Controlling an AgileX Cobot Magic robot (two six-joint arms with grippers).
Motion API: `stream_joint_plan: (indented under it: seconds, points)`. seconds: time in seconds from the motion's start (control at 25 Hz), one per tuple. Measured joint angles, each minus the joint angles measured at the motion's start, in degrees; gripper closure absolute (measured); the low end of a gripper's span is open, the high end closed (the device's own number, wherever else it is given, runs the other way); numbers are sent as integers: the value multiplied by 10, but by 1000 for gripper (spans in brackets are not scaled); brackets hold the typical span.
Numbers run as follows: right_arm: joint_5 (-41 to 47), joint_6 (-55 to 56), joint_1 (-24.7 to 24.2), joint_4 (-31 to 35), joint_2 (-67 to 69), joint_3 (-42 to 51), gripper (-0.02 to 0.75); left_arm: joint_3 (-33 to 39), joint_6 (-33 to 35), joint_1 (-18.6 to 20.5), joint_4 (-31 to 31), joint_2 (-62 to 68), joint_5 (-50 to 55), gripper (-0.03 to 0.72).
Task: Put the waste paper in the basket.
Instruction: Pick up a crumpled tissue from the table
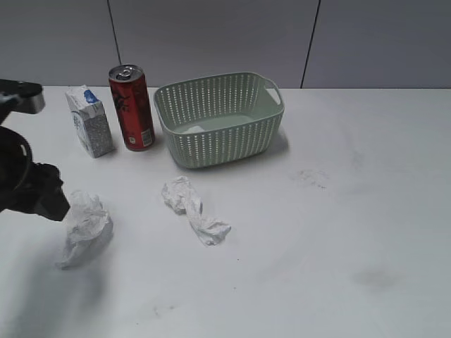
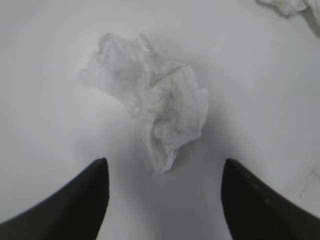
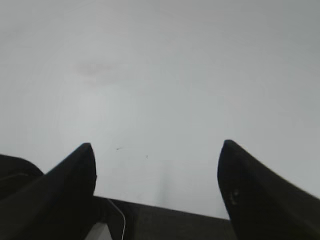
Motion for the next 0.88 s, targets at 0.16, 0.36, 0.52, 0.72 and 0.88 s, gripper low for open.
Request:
stream_joint_plan:
  seconds: [0.16, 0.36, 0.52, 0.72, 0.88]
  points:
    - [1, 0, 0, 0, -77, 1, 167, -46, 0, -23, 12, 76, -9, 153]
    - [2, 0, 0, 0, -145, 1, 167, -92, 0, -27, 40, 161, -12, 153]
    - [2, 0, 0, 0, -172, 1, 167, -108, 0, -27, 52, 214, -16, 153]
    - [3, 0, 0, 0, -176, 1, 167, -111, 0, -27, 56, 253, -21, 154]
    - [3, 0, 0, 0, -176, 1, 167, -116, 0, -27, 61, 259, -23, 206]
